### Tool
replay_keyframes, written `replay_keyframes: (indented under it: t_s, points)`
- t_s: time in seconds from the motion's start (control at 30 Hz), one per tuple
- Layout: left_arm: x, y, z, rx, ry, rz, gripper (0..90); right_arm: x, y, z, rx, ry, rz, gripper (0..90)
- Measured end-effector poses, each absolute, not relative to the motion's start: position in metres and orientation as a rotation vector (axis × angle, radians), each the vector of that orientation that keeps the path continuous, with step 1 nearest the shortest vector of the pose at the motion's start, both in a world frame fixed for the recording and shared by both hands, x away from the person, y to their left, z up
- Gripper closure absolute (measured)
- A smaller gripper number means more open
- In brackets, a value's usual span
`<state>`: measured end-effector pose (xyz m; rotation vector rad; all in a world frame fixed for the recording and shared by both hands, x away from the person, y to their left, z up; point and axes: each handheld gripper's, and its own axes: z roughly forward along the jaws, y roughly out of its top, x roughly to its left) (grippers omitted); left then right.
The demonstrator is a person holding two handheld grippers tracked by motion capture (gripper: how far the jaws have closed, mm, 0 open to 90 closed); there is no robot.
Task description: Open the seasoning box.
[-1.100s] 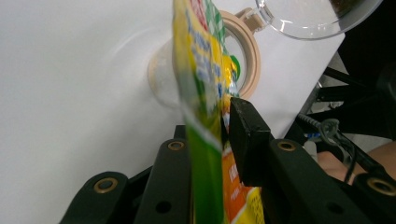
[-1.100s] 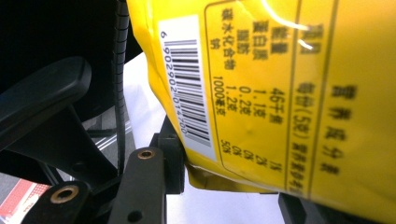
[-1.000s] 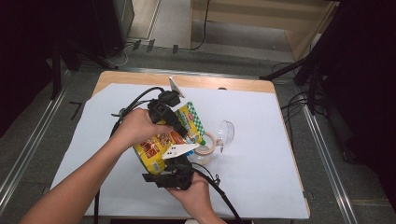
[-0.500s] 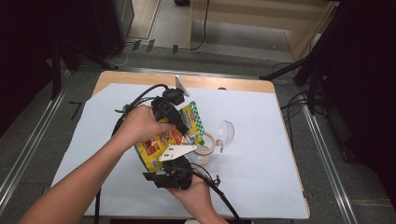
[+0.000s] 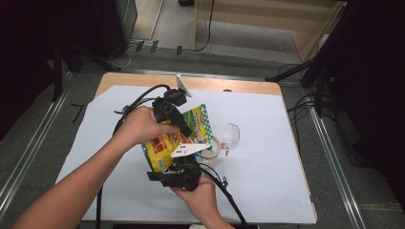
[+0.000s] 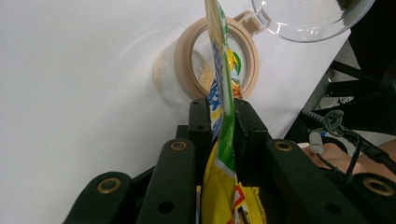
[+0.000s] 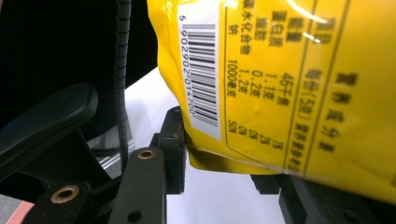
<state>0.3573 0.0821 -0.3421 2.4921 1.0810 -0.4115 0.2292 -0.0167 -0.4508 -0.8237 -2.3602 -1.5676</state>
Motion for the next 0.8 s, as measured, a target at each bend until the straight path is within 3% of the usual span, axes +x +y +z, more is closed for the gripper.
replay_keyframes:
  t_s: [0.33, 0.5, 0.6, 0.8]
  points:
    - [0.357, 0.08, -0.339, 2.494, 1.076, -0.4, 88.8, 0.224, -0.01, -0.449, -0.786, -2.471, -1.531, 54.4]
    - [0.356, 0.077, -0.336, 2.504, 1.09, -0.381, 88.9, 0.219, -0.006, -0.447, -0.755, -2.584, -1.504, 58.6]
    - [0.355, 0.076, -0.335, 2.499, 1.095, -0.369, 88.3, 0.221, -0.007, -0.446, -0.781, -2.582, -1.505, 67.5]
    - [0.357, 0.078, -0.335, 2.487, 1.09, -0.372, 85.0, 0.221, -0.008, -0.445, -0.773, -2.568, -1.522, 68.0]
